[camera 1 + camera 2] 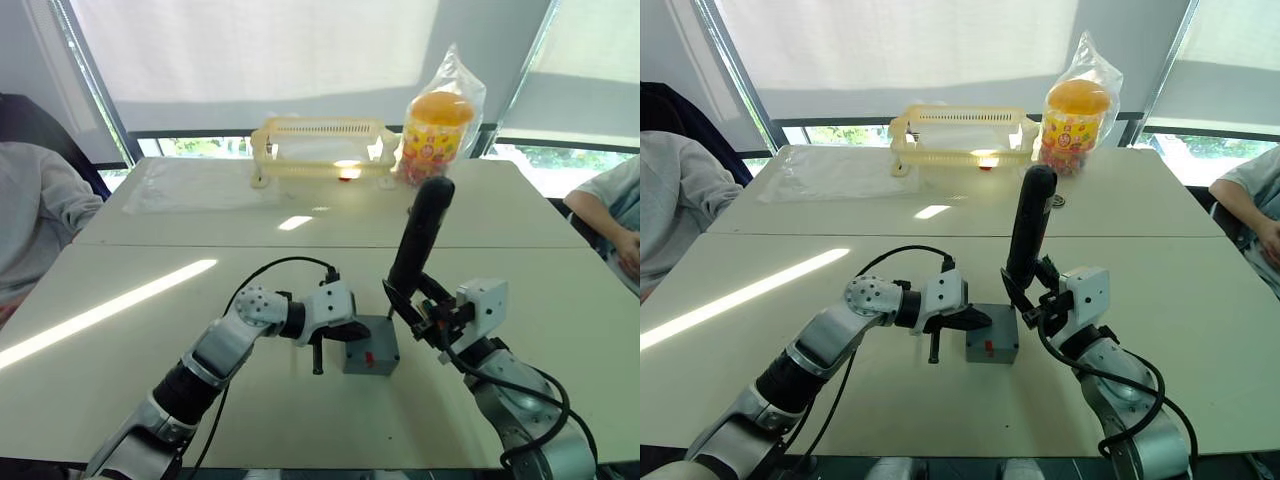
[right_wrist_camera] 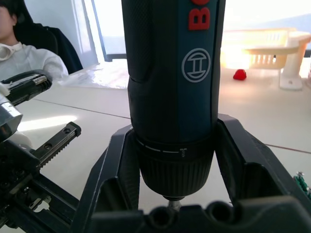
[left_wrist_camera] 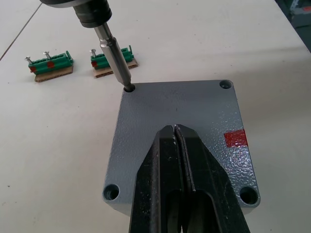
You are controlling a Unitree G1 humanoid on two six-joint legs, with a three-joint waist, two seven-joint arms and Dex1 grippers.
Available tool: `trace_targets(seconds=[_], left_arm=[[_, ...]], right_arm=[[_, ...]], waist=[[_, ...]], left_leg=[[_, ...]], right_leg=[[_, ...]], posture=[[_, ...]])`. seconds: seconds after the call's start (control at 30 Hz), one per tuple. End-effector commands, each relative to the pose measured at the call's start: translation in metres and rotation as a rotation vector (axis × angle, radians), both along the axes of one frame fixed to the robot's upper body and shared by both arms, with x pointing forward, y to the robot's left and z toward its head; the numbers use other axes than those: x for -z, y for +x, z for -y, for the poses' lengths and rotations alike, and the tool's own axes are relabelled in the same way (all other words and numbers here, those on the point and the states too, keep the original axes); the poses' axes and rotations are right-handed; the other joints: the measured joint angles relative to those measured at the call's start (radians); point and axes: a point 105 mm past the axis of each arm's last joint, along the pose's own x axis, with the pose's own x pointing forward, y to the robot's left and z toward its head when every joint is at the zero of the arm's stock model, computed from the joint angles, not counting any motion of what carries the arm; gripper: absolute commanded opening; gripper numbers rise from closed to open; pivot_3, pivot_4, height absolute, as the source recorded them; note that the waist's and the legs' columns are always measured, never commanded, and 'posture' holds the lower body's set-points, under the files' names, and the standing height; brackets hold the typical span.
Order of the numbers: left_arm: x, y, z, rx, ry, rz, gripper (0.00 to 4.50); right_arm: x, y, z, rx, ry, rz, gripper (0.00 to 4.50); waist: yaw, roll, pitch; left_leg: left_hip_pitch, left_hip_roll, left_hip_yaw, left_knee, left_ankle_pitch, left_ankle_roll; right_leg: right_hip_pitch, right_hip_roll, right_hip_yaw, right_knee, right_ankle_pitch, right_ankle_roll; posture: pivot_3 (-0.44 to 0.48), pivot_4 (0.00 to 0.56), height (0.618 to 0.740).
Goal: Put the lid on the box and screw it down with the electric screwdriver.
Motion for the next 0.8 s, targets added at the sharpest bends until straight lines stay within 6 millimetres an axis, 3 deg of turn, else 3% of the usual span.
trace_targets(seconds=[0.03,0.17,0.33,0.43,0.57,0.67,0.8], left_arm=[[0.024,0.001,-0.008,-0.03,0.074,-0.068,0.0],[0.026,0.001,-0.007,-0.025,0.071,-0.064,0.0],[0.013,0.009,0.002,-0.081,-0.027,-0.056,0.0],[-0.019,0.02,0.005,-0.143,-0.178,-0.08,0.0],[-0.062,0.018,-0.008,-0.116,-0.256,-0.078,0.0],[-0.07,-0.002,-0.023,-0.058,-0.194,-0.039,0.0],[-0.062,-0.02,-0.028,-0.045,-0.128,-0.013,0.0]], right_arm=[[-0.068,-0.012,-0.003,-0.059,0.066,0.175,1.78],[-0.125,-0.025,-0.008,-0.182,0.154,0.257,1.78],[-0.141,-0.023,0.015,-0.237,0.254,0.07,1.78],[-0.131,-0.018,0.045,-0.175,0.222,-0.09,1.78],[-0.096,-0.016,0.092,-0.054,0.143,-0.493,1.78],[-0.067,-0.024,0.122,0.027,0.05,-0.774,1.78],[-0.038,-0.029,0.146,0.097,0.038,-0.97,1.78]], waist=[[0.0,0.005,0.008],[0.0,0.009,0.014],[0.006,0.005,0.015],[0.005,0.004,0.02],[-0.001,0.005,0.037],[-0.007,0.007,0.04],[-0.007,0.008,0.04]], left_leg=[[-0.001,-0.001,0.0,0.0,0.0,0.0],[-0.009,-0.002,0.002,0.001,0.001,0.001],[-0.015,-0.002,-0.001,0.001,0.001,0.001],[-0.018,-0.003,-0.001,0.003,0.001,0.001],[-0.02,-0.004,0.003,0.009,0.0,0.002],[-0.019,-0.003,0.005,0.008,0.0,0.002],[-0.018,0.0,0.006,0.007,-0.003,0.009]], right_leg=[[-0.001,0.0,0.0,0.0,0.0,0.0],[-0.01,0.001,0.001,0.004,0.001,0.001],[-0.013,0.004,-0.005,0.005,0.002,0.005],[-0.013,0.003,-0.006,0.004,0.001,0.002],[-0.014,0.002,-0.004,0.005,0.001,0.002],[-0.017,0.004,-0.003,0.008,0.001,0.002],[-0.018,0.008,-0.002,0.009,0.003,0.005]], posture=[[0.0,0.15,0.74],[0.0,0.15,0.74],[0.0,0.15,0.74],[0.0,0.15,0.74],[0.0,0.15,0.74],[0.0,0.15,0.74],[0.0,0.15,0.74]])
